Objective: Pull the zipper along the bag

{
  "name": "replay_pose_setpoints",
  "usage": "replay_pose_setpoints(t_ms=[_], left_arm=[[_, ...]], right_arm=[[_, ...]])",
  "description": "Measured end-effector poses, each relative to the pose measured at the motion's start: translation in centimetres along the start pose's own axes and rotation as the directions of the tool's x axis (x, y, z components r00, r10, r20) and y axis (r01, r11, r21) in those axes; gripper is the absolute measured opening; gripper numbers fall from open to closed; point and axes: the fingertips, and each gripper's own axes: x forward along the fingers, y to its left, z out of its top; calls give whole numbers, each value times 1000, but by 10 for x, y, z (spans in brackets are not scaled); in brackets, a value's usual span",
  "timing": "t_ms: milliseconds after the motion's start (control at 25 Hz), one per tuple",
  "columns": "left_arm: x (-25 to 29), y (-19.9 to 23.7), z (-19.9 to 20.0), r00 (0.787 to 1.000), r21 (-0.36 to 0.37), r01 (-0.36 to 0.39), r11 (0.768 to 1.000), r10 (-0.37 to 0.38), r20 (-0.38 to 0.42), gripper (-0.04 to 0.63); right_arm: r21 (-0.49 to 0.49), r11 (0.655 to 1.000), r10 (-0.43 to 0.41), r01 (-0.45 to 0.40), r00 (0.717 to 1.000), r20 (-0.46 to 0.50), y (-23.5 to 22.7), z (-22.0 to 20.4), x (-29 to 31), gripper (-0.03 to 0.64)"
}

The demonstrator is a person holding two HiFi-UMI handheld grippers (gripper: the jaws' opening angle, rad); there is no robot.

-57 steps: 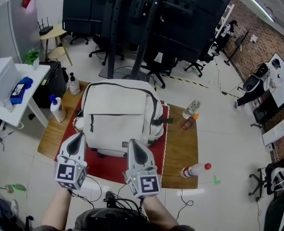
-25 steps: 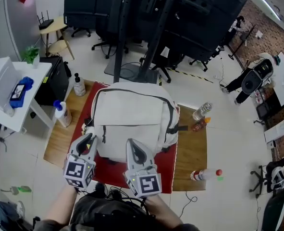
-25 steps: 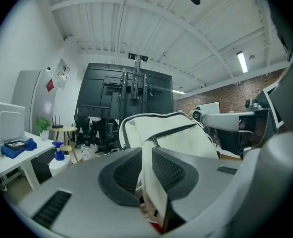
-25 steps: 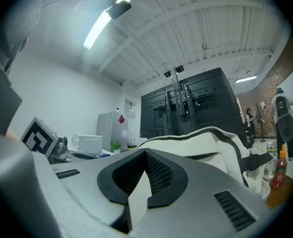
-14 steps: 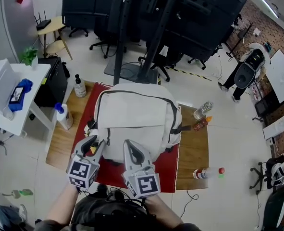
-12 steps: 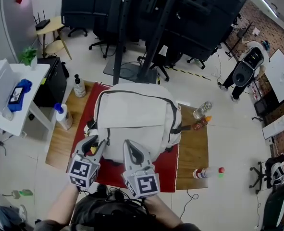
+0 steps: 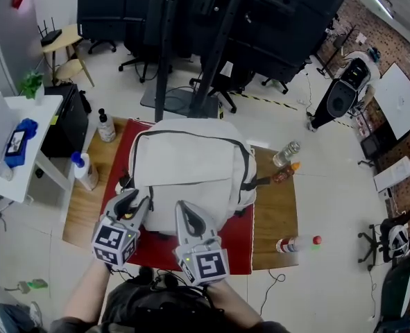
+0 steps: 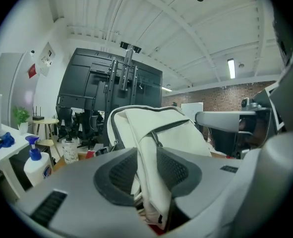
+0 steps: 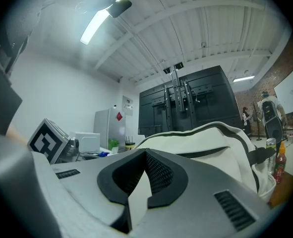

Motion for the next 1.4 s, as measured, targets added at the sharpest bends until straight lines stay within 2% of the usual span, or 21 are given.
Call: replay_pose_setpoints(t_ms=[120, 280, 360, 560, 680, 880, 1160, 1400], left_arm=[[3, 2, -1, 1000, -28, 22, 999, -22, 0, 150], [3, 0, -1, 996, -79, 88, 993, -88, 3, 79], [2, -1, 1, 994, -91, 107, 990, -106, 11, 67], [0, -1, 6, 987, -71, 159, 985, -158, 26, 58], [-2, -1, 5, 980, -51, 196, 979, -195, 27, 58], [-2, 8, 9, 971, -57, 237, 970, -235, 35, 57], [-2, 7, 5, 967, -67, 254, 965, -252, 40, 48], [1, 5, 5, 959, -75, 284, 956, -281, 42, 46]], right_arm=[[9, 999, 49, -48, 998, -32, 9, -7, 9, 15], [32, 990, 139, -136, 982, -124, 31, -25, 26, 15], [45, 986, 168, -163, 975, -144, 41, -30, 31, 15], [109, 978, 200, -181, 958, -205, 50, -46, 36, 14], [131, 974, 214, -186, 945, -247, 53, -59, 39, 83], [86, 987, 158, -139, 947, -280, 51, -67, 60, 100], [-20, 998, 55, -63, 957, -283, 50, -70, 69, 92], [6, 998, 69, -70, 959, -274, 44, -72, 72, 101]])
